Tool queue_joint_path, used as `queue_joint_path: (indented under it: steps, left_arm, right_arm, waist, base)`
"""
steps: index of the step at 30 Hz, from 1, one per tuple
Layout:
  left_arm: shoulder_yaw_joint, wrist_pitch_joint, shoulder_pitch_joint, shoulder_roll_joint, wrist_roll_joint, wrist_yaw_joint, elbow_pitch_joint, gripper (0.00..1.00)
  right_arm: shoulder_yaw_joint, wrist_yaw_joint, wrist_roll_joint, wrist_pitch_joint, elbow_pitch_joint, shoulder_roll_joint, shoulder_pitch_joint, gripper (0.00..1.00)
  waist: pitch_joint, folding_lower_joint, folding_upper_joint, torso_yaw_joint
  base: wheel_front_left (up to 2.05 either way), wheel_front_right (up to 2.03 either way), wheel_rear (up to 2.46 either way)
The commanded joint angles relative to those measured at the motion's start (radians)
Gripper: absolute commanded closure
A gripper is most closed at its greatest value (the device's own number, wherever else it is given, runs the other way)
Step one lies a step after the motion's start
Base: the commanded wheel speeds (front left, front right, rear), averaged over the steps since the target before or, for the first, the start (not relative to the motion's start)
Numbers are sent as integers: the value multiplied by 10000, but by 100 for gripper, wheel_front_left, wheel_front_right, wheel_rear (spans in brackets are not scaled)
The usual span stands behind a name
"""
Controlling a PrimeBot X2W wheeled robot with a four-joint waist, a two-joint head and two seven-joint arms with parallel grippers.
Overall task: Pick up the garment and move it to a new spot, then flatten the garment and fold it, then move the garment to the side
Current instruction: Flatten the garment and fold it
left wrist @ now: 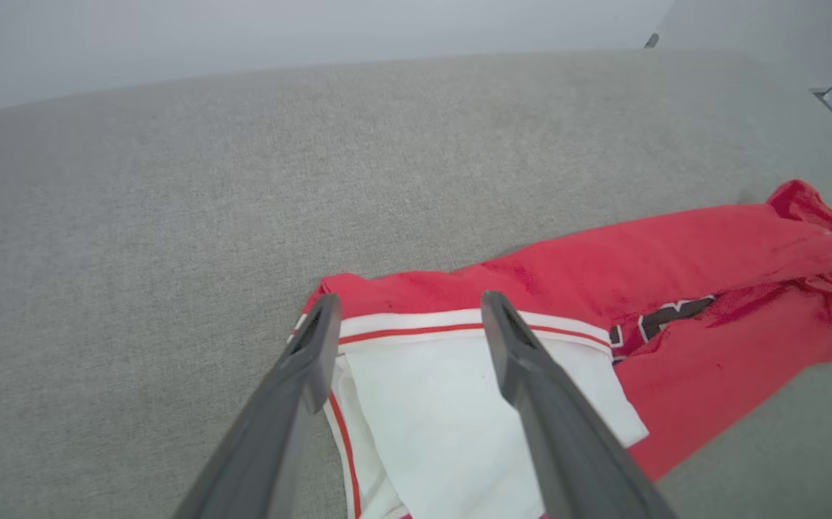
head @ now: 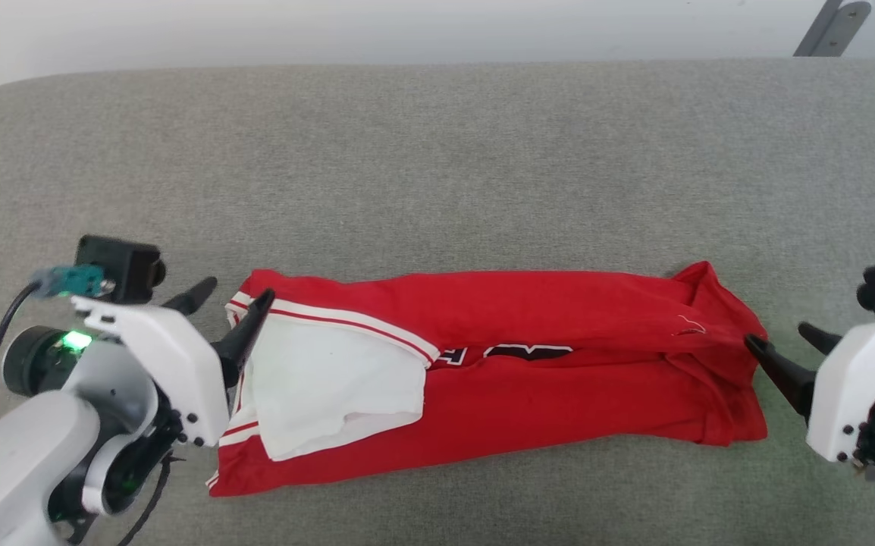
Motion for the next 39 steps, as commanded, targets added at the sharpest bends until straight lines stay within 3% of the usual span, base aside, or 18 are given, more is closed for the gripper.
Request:
queue_joint_path:
  steps: [1,6,13,21,27,28,29,39]
  left_arm:
    - [180,-647,331,52,155,-25,-67,0]
    - [642,-2458,1007,101,442,-15,32,0]
    - [988,-3925,1874,-134,193,-156,361,0]
    - [1475,-4653,2720,-456,71,-263,780,0]
    - [2235,-4792,3313,-919,290,-528,992,0]
    - [2440,-4802,3394,-1032,435,-567,1003,0]
    - [2661,-4805,3469,-1145,637,-621,970,0]
    - [4507,-4807,4761,-2381,1867,-1374,956,0]
  right_arm:
    - [-170,-8,-18,87,23,66,172,0]
    - [-517,-7,-55,87,455,143,229,0]
    - [-524,-7,3,258,1399,221,-159,0]
    - [16,-7,127,651,3206,209,-1010,0]
    - [971,-1,580,1289,4632,470,-1454,0]
    - [1211,35,737,1485,4777,506,-1472,15]
    - [1453,38,954,1607,4800,552,-1482,100]
    - [1579,27,2202,1609,4415,-238,-2077,100]
  waist:
    - [5,0,0,72]
    - [96,0,0,340]
    - [242,0,0,747]
    - [417,0,0,1209]
    - [470,0,0,1448]
    - [469,0,0,1471]
    - [468,0,0,1495]
    - [293,0,0,1604]
  base:
    - [0,0,0]
    - [0,0,0]
    - [0,0,0]
    - [0,0,0]
    - [0,0,0]
    - [0,0,0]
    - [0,0,0]
    - [0,0,0]
